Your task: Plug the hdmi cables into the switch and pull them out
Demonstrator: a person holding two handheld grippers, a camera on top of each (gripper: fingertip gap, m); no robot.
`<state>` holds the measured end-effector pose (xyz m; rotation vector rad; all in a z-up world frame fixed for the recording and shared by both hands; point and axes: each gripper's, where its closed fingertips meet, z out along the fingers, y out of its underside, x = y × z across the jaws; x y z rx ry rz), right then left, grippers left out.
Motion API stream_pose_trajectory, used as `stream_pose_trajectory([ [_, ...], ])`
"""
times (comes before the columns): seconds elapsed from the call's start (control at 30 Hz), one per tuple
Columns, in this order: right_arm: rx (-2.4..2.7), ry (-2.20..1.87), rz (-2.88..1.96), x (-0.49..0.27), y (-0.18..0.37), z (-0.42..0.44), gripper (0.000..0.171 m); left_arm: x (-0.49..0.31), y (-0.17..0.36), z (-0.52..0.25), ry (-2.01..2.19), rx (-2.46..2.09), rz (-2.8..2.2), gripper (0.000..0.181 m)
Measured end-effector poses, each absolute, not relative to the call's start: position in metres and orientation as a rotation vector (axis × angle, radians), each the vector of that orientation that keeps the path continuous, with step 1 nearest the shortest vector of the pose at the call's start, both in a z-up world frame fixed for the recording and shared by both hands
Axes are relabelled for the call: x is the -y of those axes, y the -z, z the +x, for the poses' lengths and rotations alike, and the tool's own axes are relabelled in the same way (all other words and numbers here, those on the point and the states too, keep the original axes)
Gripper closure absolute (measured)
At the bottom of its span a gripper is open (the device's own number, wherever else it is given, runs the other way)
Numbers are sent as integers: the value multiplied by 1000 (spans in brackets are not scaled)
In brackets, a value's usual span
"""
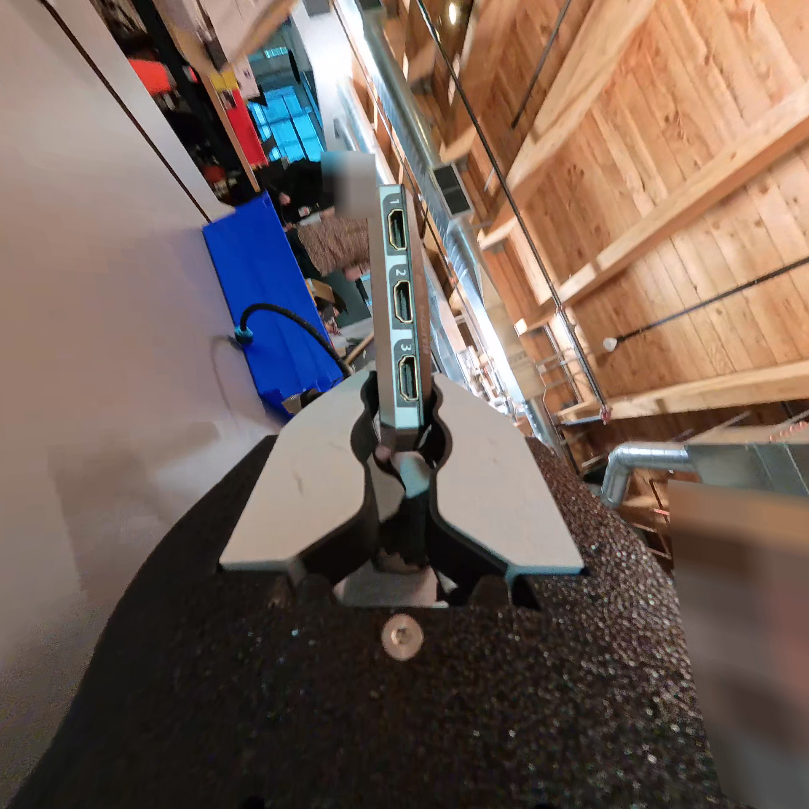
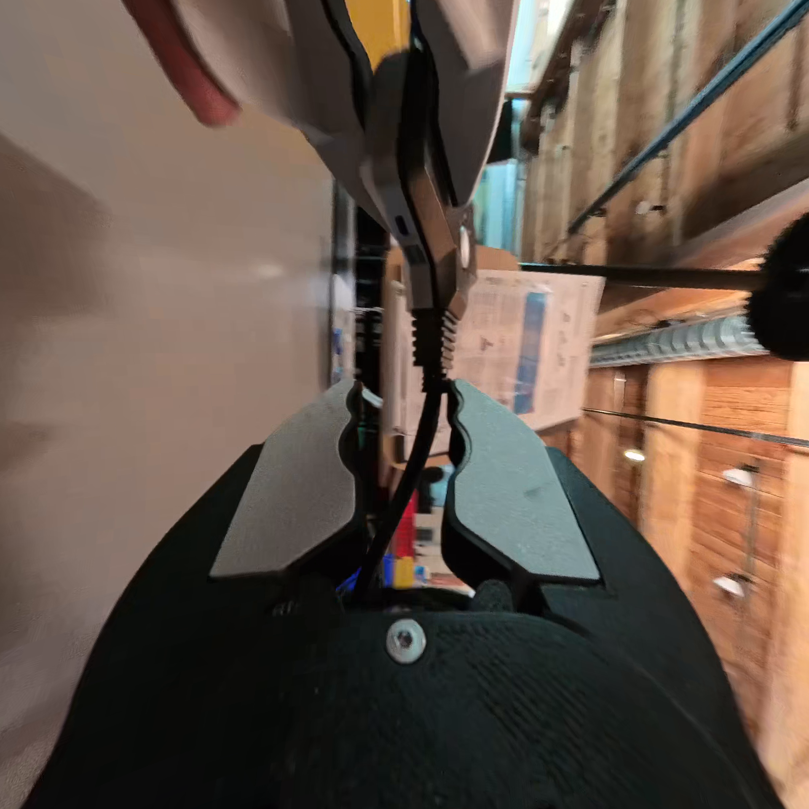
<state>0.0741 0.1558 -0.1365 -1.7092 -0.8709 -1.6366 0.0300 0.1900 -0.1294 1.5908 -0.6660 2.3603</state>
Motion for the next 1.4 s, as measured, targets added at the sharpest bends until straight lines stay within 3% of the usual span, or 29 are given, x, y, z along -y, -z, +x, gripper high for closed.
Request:
stream_pose_trajectory([
  [0.13, 744, 952, -1950, -155, 147, 24, 115, -204, 123, 34, -2387, 639, 1623, 161],
  [0.3, 455, 132, -1528, -102, 14, -51, 99, -201, 115, 35, -2362, 677, 1611, 161],
  [0.37, 342, 200, -1384, -66, -28, -26, 97, -195, 109, 35, -2348, 684, 1581, 161],
  [0.47, 134, 603, -1301, -19, -49, 57, 94, -180, 94, 36, -2349, 720, 1510, 161],
  [0.53, 129, 594, -1295, -12, -37, 79, 101, -167, 84, 37, -2344, 755, 1460, 161],
  [0.63, 196, 360, -1388, -40, 2, 78, 97, -146, 76, 38, -2310, 833, 1405, 161],
  [0.9, 446, 320, -1532, -80, 58, 57, 104, -112, 66, 35, -2198, 1006, 1323, 161],
  [1.13, 457, 361, -1520, -87, 57, 55, 142, -110, 61, 45, -2222, 958, 1353, 161],
  [1.4, 436, 436, -1516, -88, 52, 64, 149, -110, 56, 50, -2262, 932, 1405, 161],
])
